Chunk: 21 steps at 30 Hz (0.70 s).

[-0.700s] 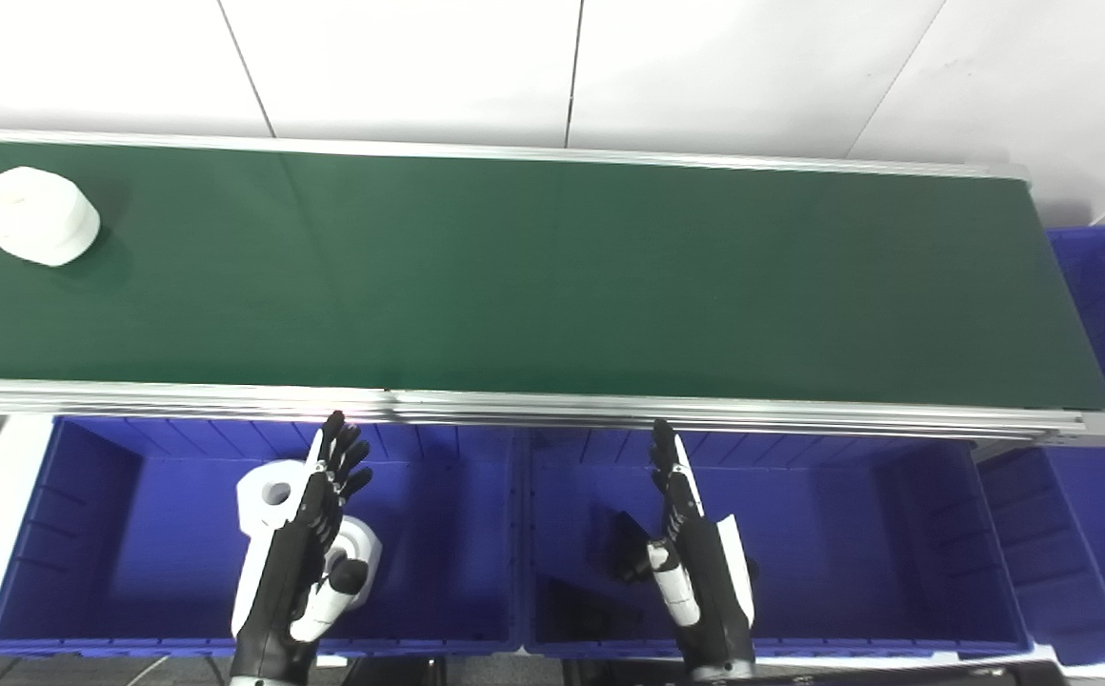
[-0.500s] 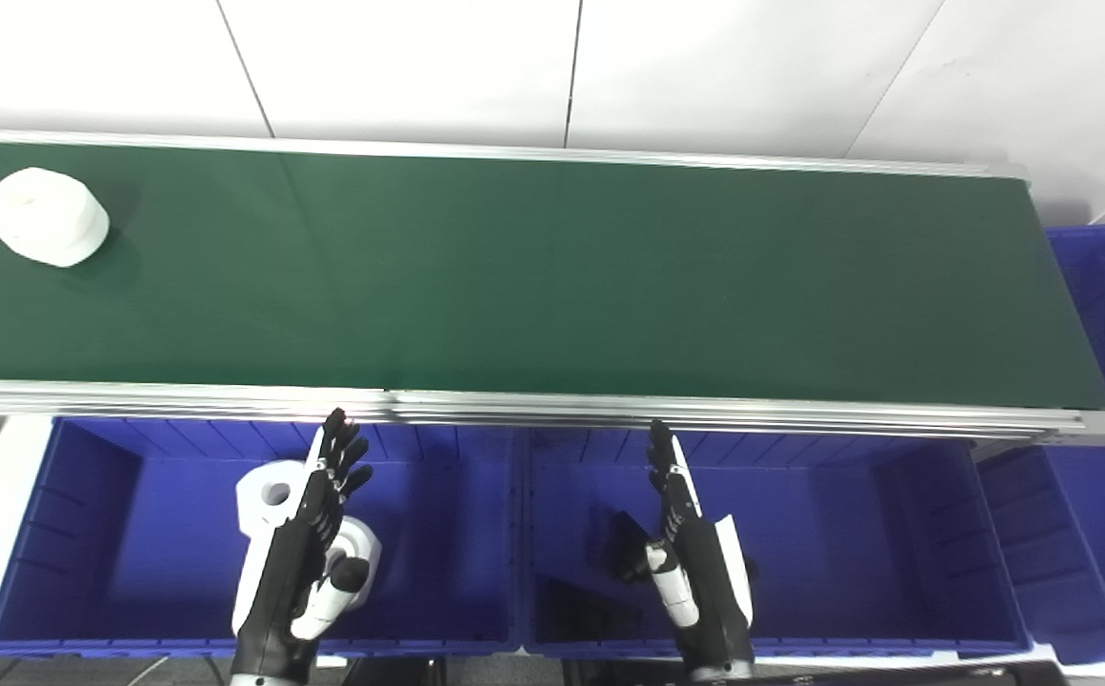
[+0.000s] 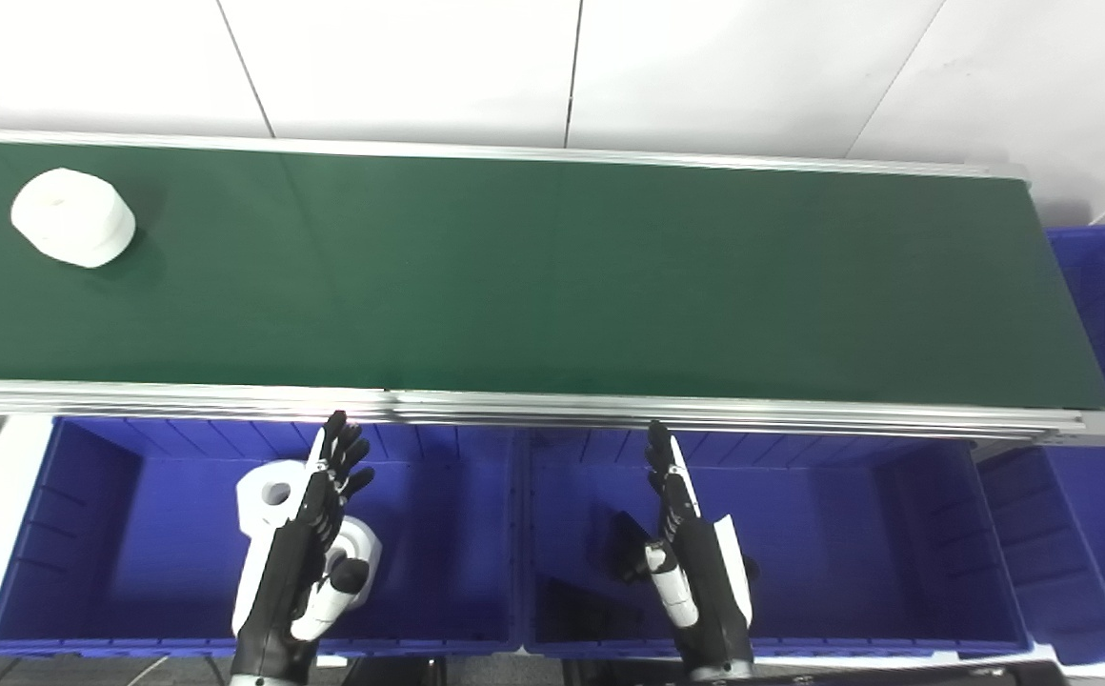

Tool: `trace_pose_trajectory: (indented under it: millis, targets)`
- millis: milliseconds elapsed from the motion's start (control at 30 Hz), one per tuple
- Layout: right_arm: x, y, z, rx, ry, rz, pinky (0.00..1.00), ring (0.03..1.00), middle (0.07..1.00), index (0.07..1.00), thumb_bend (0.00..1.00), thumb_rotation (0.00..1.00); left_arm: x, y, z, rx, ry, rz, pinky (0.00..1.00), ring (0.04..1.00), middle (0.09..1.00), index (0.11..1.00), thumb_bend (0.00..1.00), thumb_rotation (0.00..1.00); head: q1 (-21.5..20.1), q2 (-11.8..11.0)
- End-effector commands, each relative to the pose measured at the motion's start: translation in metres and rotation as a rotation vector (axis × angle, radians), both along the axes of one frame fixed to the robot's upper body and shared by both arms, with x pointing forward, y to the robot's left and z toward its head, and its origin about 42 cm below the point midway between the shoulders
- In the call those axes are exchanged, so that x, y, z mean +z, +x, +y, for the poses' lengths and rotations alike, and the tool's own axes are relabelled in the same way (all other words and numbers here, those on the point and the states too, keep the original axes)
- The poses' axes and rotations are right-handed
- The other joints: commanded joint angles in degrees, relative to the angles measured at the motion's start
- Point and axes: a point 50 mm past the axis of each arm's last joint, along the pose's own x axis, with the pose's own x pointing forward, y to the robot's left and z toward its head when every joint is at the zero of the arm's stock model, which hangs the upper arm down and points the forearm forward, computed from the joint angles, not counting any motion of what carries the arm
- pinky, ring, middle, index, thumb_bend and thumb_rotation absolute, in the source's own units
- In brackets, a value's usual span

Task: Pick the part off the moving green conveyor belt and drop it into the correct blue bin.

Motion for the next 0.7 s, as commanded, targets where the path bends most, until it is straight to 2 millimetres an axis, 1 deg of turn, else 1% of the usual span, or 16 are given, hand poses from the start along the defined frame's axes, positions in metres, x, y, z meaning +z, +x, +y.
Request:
trace_pose_trajectory:
  millis: [0, 333, 467, 500, 533, 567, 600, 667]
  targets:
    - [0.009, -0.001, 0.003, -0.003, 0.022, -0.067, 1.0, 1.0, 1.0, 1.0, 1.0, 0.99, 0.007, 0.001, -0.002, 0.003, -0.011, -0.055, 0.9, 0.951, 0.98, 1.0, 1.0, 0.91, 0.02, 0.02]
    - [0.008, 0.0, 0.002, 0.0, 0.021, -0.066, 1.0, 1.0, 1.0, 1.0, 1.0, 0.99, 0.007, 0.001, -0.002, -0.003, -0.011, -0.059, 0.9, 0.954, 0.982, 1.0, 1.0, 0.91, 0.39, -0.16]
    - [0.004, 0.0, -0.003, 0.005, 0.022, -0.056, 1.0, 1.0, 1.0, 1.0, 1.0, 0.99, 0.004, 0.002, -0.008, -0.005, -0.01, -0.055, 0.89, 0.949, 0.979, 1.0, 1.0, 0.91, 4.85, -1.8]
    - [0.002, 0.001, -0.006, 0.005, 0.021, -0.05, 1.0, 1.0, 1.0, 1.0, 1.0, 0.99, 0.002, 0.002, -0.011, -0.004, -0.01, -0.049, 0.89, 0.951, 0.982, 1.0, 1.0, 0.91, 7.69, -2.89]
    - [0.0, 0.001, -0.008, 0.004, 0.019, -0.044, 1.0, 1.0, 1.0, 1.0, 1.0, 0.99, 0.0, 0.003, -0.013, -0.004, -0.005, -0.045, 0.89, 0.951, 0.983, 1.0, 1.0, 0.91, 8.17, -3.1]
    - [-0.003, 0.001, -0.011, 0.003, 0.015, -0.035, 1.0, 1.0, 1.0, 1.0, 1.0, 0.99, -0.004, 0.003, -0.016, -0.006, 0.002, -0.039, 0.87, 0.944, 0.979, 1.0, 1.0, 0.92, 11.09, -4.74]
    - [-0.005, 0.001, -0.014, 0.001, 0.01, -0.029, 1.0, 1.0, 1.0, 1.0, 1.0, 0.99, -0.006, 0.004, -0.018, -0.012, 0.01, -0.036, 0.86, 0.938, 0.976, 1.0, 1.0, 0.93, 11.57, -5.07]
    - [-0.011, 0.002, -0.021, 0.0, 0.002, -0.015, 1.0, 1.0, 1.0, 1.0, 1.0, 1.0, -0.013, 0.007, -0.023, -0.025, 0.017, -0.027, 0.82, 0.921, 0.967, 1.0, 1.0, 0.93, 14.48, -7.24]
